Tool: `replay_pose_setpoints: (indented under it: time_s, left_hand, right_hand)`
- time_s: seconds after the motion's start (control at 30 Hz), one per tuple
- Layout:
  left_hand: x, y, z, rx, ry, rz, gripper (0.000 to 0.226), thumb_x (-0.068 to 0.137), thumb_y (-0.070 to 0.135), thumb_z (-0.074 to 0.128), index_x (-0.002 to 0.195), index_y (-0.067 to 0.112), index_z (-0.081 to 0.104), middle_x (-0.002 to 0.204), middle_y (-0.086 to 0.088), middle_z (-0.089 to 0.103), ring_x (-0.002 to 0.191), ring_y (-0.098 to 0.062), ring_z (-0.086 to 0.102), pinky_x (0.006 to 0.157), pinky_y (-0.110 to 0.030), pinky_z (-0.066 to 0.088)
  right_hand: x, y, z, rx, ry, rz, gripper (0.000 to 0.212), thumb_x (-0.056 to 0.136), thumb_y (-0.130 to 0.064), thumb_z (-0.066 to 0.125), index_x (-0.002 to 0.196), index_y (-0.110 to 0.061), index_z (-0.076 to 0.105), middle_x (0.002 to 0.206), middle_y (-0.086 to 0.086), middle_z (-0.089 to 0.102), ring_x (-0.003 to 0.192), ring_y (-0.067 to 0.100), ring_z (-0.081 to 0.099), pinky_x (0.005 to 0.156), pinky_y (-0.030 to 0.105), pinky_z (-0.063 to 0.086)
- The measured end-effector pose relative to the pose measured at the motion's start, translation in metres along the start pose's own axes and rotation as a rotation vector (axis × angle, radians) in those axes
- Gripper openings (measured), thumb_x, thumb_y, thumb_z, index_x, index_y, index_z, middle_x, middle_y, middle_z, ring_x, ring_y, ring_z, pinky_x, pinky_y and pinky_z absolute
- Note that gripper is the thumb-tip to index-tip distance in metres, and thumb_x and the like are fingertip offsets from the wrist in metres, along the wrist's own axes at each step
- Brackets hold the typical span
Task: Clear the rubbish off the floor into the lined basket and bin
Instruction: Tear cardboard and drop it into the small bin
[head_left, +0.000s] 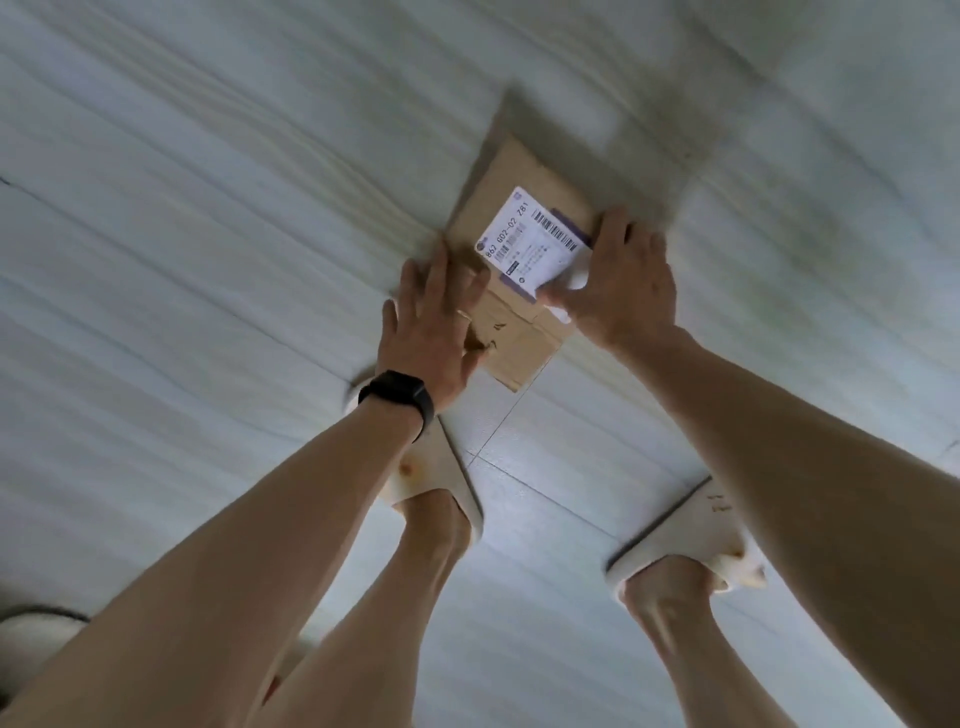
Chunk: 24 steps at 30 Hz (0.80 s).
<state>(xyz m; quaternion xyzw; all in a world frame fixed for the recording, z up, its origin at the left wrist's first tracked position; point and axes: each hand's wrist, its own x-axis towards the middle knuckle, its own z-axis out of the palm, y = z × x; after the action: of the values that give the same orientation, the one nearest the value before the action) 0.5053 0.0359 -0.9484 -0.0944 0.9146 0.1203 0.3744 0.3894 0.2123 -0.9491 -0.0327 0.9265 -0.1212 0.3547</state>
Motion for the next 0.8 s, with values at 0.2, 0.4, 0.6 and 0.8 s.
replay_pose_setpoints:
  time_s: [0.2,0.4,0.6,0.8]
  left_hand:
    - [-0.04,0.014,-0.072,0.159,-0.319,-0.043,0.053,0.096,0.025,0.047,0.146,0.018,0.034,0.158,-0.009,0.022,0.141,-0.03,0.028,0.113,-0.046,0.03]
    - [-0.14,0.097,-0.223,0.229,-0.312,0.045,0.044,0.098,0.029,0.04,0.141,0.019,0.042,0.138,-0.008,0.05,0.126,-0.029,0.047,0.105,-0.043,0.038]
    - [-0.273,0.23,-0.372,0.224,-0.122,0.413,0.042,0.095,0.03,0.048,0.135,0.021,0.049,0.131,-0.01,0.057,0.119,-0.031,0.055,0.096,-0.04,0.047]
    - [-0.421,0.381,-0.448,0.415,0.028,0.808,0.04,0.095,0.031,0.049,0.134,0.026,0.047,0.126,-0.009,0.058,0.117,-0.03,0.054,0.094,-0.038,0.046]
  right_hand:
    - [-0.114,0.021,-0.041,0.094,-0.16,0.056,0.021,0.098,-0.041,0.048,0.093,-0.023,0.038,0.091,-0.001,0.046,0.09,0.031,0.057,0.07,0.035,0.037]
    - [-0.286,0.047,-0.174,0.238,-0.089,0.344,0.022,0.099,-0.04,0.042,0.104,-0.02,0.049,0.104,0.003,0.063,0.095,0.029,0.064,0.08,0.043,0.053]
    - [-0.466,0.059,-0.314,0.42,0.217,0.639,0.025,0.098,-0.039,0.047,0.107,-0.015,0.052,0.101,0.009,0.066,0.092,0.034,0.065,0.075,0.041,0.054]
    - [-0.66,0.066,-0.39,0.582,0.732,0.811,0.027,0.094,-0.04,0.053,0.114,-0.022,0.053,0.1,0.012,0.067,0.087,0.042,0.063,0.067,0.041,0.052]
